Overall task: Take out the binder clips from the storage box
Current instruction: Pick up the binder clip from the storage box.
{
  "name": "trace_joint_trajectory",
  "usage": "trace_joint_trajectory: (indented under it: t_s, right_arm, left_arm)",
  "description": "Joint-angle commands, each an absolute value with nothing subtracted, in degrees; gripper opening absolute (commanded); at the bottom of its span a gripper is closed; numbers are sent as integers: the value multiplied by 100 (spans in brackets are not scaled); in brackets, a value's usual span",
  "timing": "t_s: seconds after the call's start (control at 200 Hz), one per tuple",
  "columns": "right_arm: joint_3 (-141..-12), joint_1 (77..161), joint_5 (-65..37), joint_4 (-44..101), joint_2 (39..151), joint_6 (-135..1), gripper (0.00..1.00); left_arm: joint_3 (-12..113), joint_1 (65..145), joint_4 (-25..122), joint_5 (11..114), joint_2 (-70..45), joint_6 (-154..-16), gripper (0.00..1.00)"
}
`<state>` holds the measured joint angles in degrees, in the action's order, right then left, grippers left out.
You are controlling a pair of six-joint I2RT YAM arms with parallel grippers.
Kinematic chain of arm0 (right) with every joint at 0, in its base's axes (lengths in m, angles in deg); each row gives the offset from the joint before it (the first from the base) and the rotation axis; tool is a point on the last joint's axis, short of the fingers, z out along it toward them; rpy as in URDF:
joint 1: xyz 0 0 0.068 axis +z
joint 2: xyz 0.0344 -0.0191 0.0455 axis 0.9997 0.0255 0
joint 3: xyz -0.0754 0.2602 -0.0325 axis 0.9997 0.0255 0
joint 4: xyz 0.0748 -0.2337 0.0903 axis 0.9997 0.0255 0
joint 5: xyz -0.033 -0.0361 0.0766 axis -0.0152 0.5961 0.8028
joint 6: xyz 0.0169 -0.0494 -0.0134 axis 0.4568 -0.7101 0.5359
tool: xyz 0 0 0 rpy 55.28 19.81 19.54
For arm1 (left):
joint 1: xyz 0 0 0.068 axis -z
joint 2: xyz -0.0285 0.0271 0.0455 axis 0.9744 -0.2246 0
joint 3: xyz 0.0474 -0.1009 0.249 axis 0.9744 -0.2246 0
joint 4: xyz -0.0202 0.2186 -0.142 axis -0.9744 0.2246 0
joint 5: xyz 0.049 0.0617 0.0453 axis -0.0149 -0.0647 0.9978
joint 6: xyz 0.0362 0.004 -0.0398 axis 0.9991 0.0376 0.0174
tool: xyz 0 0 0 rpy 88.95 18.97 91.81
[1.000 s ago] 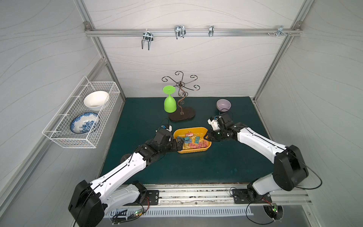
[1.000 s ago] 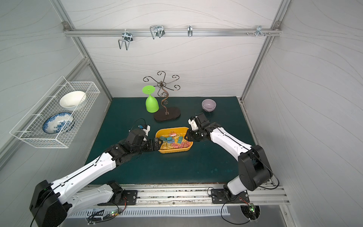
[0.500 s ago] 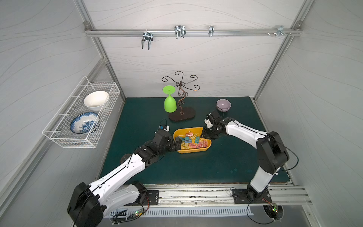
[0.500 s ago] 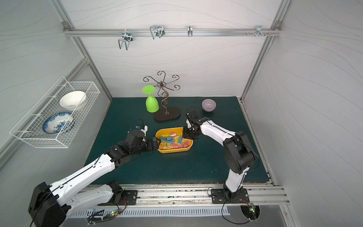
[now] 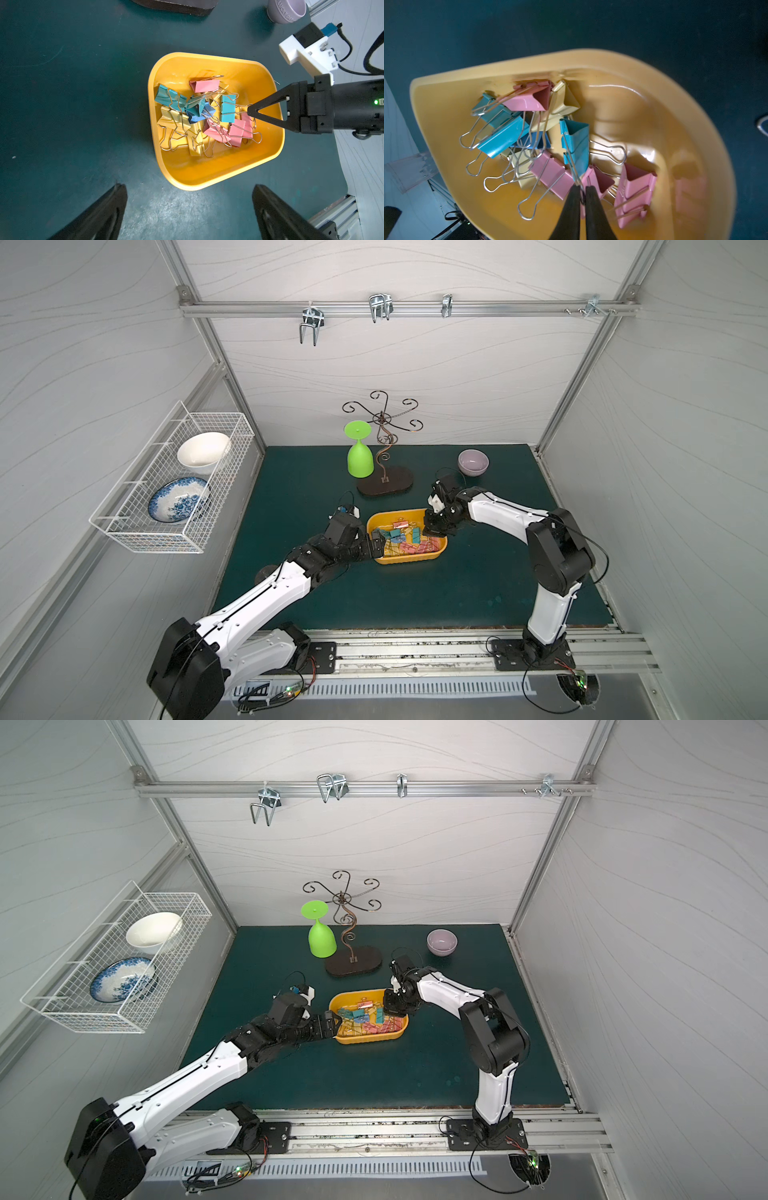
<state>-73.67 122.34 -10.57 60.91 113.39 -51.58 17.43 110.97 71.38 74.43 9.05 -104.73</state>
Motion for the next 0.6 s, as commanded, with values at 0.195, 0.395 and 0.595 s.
trace_joint_trajectory:
  t_s: [0.195, 0.395, 0.595]
  right_arm:
    - [-6898, 11997, -782, 5707, 10464, -4723, 6]
    - [-6382, 11621, -74, 4794, 10157, -4178, 2]
    - [-6330, 11526, -95, 4652, 9958, -4084, 0]
  left_arm:
    - [1960, 11059, 7046, 7206, 830, -10554, 99]
    - [1920, 11055, 6958, 7075, 827, -10646, 99]
    - [1880, 11059, 6901, 6944, 890, -10655, 99]
